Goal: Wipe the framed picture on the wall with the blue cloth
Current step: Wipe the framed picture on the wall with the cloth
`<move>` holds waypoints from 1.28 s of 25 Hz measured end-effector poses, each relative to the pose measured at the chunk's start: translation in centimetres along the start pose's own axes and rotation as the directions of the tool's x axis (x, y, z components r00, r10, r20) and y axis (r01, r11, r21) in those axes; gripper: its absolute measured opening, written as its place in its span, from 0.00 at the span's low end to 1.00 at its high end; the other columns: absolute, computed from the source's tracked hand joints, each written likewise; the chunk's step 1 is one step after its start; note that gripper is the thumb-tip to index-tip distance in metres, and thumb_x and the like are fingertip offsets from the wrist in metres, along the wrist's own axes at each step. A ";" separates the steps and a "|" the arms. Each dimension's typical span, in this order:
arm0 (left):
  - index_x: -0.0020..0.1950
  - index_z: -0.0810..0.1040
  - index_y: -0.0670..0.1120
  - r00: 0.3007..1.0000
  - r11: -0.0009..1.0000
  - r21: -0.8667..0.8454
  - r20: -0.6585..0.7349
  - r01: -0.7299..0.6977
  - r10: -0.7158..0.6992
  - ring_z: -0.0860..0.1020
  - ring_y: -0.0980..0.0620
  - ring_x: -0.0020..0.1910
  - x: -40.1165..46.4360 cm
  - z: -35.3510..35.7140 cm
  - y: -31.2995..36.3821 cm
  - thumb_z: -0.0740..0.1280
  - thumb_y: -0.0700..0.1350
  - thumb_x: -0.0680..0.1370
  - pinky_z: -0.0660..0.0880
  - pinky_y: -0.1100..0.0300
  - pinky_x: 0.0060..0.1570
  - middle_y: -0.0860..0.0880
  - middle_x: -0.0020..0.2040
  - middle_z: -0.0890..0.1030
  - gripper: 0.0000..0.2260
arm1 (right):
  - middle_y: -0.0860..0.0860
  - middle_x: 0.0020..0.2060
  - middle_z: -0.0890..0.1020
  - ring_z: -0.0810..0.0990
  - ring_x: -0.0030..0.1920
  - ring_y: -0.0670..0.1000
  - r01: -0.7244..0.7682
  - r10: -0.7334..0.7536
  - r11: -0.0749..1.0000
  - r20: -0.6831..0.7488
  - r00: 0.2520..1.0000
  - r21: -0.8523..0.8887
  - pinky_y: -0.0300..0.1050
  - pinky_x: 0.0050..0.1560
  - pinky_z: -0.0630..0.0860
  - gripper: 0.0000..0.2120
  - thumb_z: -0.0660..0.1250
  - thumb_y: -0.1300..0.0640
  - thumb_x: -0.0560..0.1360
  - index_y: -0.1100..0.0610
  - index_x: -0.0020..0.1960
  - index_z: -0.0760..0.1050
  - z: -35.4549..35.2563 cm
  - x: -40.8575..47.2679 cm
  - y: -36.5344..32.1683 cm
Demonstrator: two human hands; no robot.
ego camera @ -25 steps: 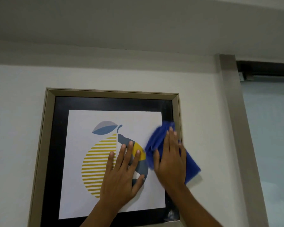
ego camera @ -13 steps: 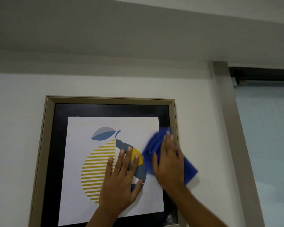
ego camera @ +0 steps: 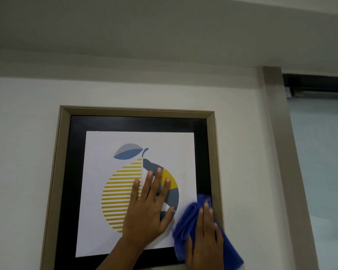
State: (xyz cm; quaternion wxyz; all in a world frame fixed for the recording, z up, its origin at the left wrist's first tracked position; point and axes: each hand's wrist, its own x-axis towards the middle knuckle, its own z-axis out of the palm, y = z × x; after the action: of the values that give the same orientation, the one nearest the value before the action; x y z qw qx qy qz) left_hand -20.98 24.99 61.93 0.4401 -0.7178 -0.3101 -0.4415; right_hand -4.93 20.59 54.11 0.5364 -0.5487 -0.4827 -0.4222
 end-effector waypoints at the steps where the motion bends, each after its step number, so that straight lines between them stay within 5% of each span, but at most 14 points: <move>1: 0.81 0.61 0.46 1.000 1.000 -0.002 0.004 -0.003 0.003 0.58 0.37 0.80 -0.1 0.0 0.1 0.52 0.64 0.81 0.54 0.37 0.75 0.41 0.82 0.58 0.32 | 0.52 0.79 0.43 0.46 0.78 0.51 -0.014 0.014 1.000 -0.016 1.000 0.013 0.45 0.75 0.44 0.28 0.36 0.46 0.83 0.59 0.79 0.42 -0.1 -1.7 0.4; 2: 0.81 0.62 0.46 1.000 1.000 -0.005 0.003 -0.004 0.004 0.58 0.37 0.80 -0.1 -0.1 0.1 0.53 0.63 0.81 0.55 0.37 0.75 0.40 0.82 0.58 0.32 | 0.50 0.79 0.42 0.46 0.78 0.49 0.005 -0.005 1.000 0.007 1.000 -0.006 0.43 0.75 0.44 0.28 0.35 0.46 0.83 0.58 0.79 0.41 -0.3 -2.6 0.6; 4: 0.81 0.62 0.46 1.000 1.000 -0.004 -0.003 0.000 0.000 0.58 0.38 0.80 -0.1 -0.1 0.0 0.54 0.63 0.81 0.54 0.37 0.75 0.40 0.82 0.58 0.33 | 0.55 0.77 0.56 0.63 0.74 0.54 0.026 -0.024 1.000 0.063 0.998 -0.018 0.46 0.72 0.58 0.29 0.39 0.46 0.82 0.62 0.77 0.51 -1.0 -2.0 0.9; 6: 0.81 0.62 0.46 1.000 1.000 -0.004 -0.003 -0.011 0.011 0.56 0.38 0.81 -0.1 0.0 -0.1 0.55 0.63 0.80 0.52 0.38 0.77 0.40 0.82 0.57 0.33 | 0.66 0.61 0.78 0.82 0.54 0.64 -0.127 0.112 0.986 0.137 0.984 0.110 0.55 0.55 0.79 0.25 0.52 0.50 0.80 0.68 0.67 0.64 -1.3 1.7 0.0; 7: 0.81 0.62 0.46 1.000 1.000 -0.003 -0.006 -0.017 0.017 0.55 0.39 0.81 -0.1 0.1 -0.1 0.56 0.63 0.80 0.50 0.38 0.77 0.40 0.82 0.56 0.33 | 0.67 0.52 0.82 0.84 0.47 0.67 -0.241 0.209 0.944 0.157 0.965 0.225 0.62 0.49 0.81 0.24 0.56 0.49 0.79 0.69 0.63 0.67 -1.3 3.9 -0.7; 9: 0.81 0.60 0.46 1.000 1.000 0.005 -0.004 -0.018 0.018 0.53 0.40 0.82 -0.3 0.2 -0.1 0.57 0.63 0.80 0.48 0.39 0.78 0.40 0.83 0.55 0.34 | 0.66 0.58 0.79 0.80 0.55 0.66 -0.215 0.181 0.936 0.142 0.973 0.279 0.65 0.58 0.75 0.30 0.55 0.43 0.79 0.68 0.66 0.68 -2.0 9.6 -1.6; 11: 0.82 0.59 0.46 1.000 1.000 0.016 -0.002 -0.016 0.016 0.52 0.40 0.82 -0.4 0.3 -0.1 0.58 0.62 0.80 0.48 0.38 0.78 0.41 0.83 0.54 0.34 | 0.60 0.73 0.67 0.68 0.71 0.59 -0.025 0.010 0.990 0.102 0.995 0.140 0.57 0.70 0.64 0.31 0.56 0.45 0.80 0.63 0.75 0.58 -2.5 15.8 -1.3; 13: 0.81 0.60 0.46 1.000 1.000 0.023 0.007 -0.016 0.016 0.53 0.40 0.82 -0.4 0.3 -0.2 0.58 0.62 0.80 0.49 0.38 0.78 0.41 0.83 0.54 0.33 | 0.57 0.77 0.60 0.60 0.76 0.56 0.051 -0.055 0.997 0.059 0.997 0.063 0.54 0.72 0.60 0.31 0.56 0.47 0.80 0.60 0.78 0.54 -2.6 20.0 -1.8; 16: 0.82 0.59 0.46 1.000 0.999 0.029 0.002 -0.021 0.021 0.52 0.40 0.82 -0.2 0.2 -0.2 0.56 0.62 0.81 0.48 0.38 0.78 0.40 0.83 0.54 0.33 | 0.56 0.77 0.60 0.59 0.76 0.55 0.032 -0.034 0.997 0.029 0.999 0.077 0.52 0.73 0.58 0.31 0.56 0.46 0.81 0.59 0.78 0.53 -2.1 18.7 -2.2; 22: 0.83 0.55 0.47 1.000 0.999 0.030 -0.013 -0.019 0.020 0.49 0.40 0.82 -0.2 0.8 -0.2 0.55 0.62 0.81 0.46 0.38 0.79 0.41 0.84 0.51 0.34 | 0.50 0.78 0.56 0.57 0.77 0.49 -0.174 0.151 0.945 0.102 0.983 0.279 0.58 0.70 0.64 0.33 0.56 0.46 0.78 0.56 0.79 0.51 -0.8 -2.0 -0.6; 26: 0.83 0.55 0.46 0.999 1.000 0.023 -0.034 -0.021 0.022 0.50 0.39 0.82 -0.1 0.8 0.4 0.55 0.62 0.80 0.47 0.36 0.78 0.40 0.83 0.52 0.34 | 0.49 0.79 0.56 0.53 0.78 0.49 -0.325 0.311 0.879 0.097 0.945 0.349 0.58 0.73 0.58 0.32 0.53 0.44 0.78 0.52 0.79 0.49 -0.5 -3.0 -2.9; 32: 0.82 0.57 0.47 0.999 0.999 0.029 -0.040 -0.022 0.024 0.50 0.39 0.82 -0.1 0.6 -0.1 0.53 0.63 0.81 0.48 0.37 0.78 0.40 0.83 0.53 0.34 | 0.46 0.79 0.54 0.55 0.78 0.50 -0.192 0.172 0.895 0.087 0.981 0.402 0.54 0.72 0.58 0.28 0.52 0.46 0.81 0.52 0.79 0.53 -0.4 -3.2 -1.2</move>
State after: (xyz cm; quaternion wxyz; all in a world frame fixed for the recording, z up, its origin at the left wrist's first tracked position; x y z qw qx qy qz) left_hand -20.93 25.57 61.72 0.4615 -0.7059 -0.2991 -0.4464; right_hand -6.70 19.90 51.22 0.6643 -0.4773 -0.5197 -0.2465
